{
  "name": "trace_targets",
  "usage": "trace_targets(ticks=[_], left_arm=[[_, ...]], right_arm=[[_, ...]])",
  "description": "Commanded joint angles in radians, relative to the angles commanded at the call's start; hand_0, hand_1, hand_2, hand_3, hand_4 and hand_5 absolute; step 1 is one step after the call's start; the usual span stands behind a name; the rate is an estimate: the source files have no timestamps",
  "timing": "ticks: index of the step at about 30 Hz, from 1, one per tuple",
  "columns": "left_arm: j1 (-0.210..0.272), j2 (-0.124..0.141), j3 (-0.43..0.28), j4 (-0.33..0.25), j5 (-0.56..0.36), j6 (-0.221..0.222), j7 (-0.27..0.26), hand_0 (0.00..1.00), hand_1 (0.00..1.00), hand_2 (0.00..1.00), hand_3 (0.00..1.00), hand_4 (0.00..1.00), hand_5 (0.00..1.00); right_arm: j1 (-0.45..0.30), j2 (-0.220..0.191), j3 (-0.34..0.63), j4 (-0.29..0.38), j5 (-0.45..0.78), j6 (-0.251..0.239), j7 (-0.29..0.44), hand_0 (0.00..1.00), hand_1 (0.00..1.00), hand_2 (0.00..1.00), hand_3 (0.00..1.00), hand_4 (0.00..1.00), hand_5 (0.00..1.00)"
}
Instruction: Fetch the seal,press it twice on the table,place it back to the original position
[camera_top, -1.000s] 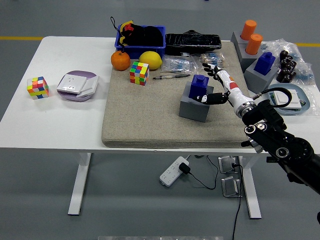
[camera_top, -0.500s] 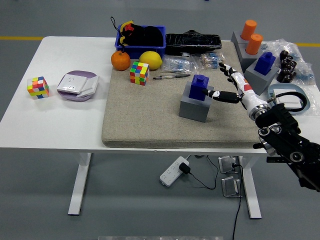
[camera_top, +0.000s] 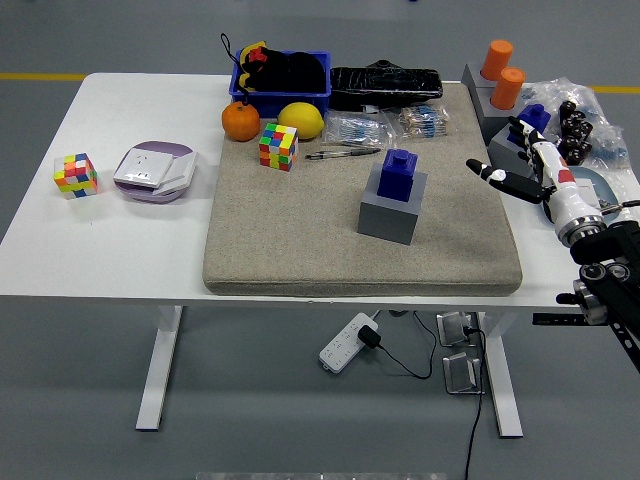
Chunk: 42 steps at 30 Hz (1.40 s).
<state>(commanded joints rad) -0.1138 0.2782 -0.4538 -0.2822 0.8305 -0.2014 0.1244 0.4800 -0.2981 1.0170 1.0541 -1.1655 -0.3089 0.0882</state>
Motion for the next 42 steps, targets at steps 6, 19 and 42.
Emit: trace_targets(ticks=[6,19,42], left_arm=[[0.001,-0.002,-0.002,0.001,0.0,0.001,0.001,0.831,0.795,0.757,0.815,0.743,0.33],[0.003,-0.003,-0.01,0.001,0.005,0.004,0.001,0.831,0.795,0.757,0.814,0.742,0.331],[0.008,0.002,-0.006,-0.001,0.005,0.005,0.0,0.83,0.794,0.758,0.814,0.742,0.333]], right_arm=[[-0.051,-0.004,0.073,0.02,0.011,-0.002,0.015,0.998,0.963,0.95,0.976,0.998,0.397],[-0.114,-0.005,0.156,0.047,0.007,-0.001,0.026,0.942,0.908,0.891,0.884,0.998,0.343],[-0.142,0.004,0.165,0.067,0.001,0.004,0.019,0.932,0.894,0.878,0.867,0.979,0.312]])
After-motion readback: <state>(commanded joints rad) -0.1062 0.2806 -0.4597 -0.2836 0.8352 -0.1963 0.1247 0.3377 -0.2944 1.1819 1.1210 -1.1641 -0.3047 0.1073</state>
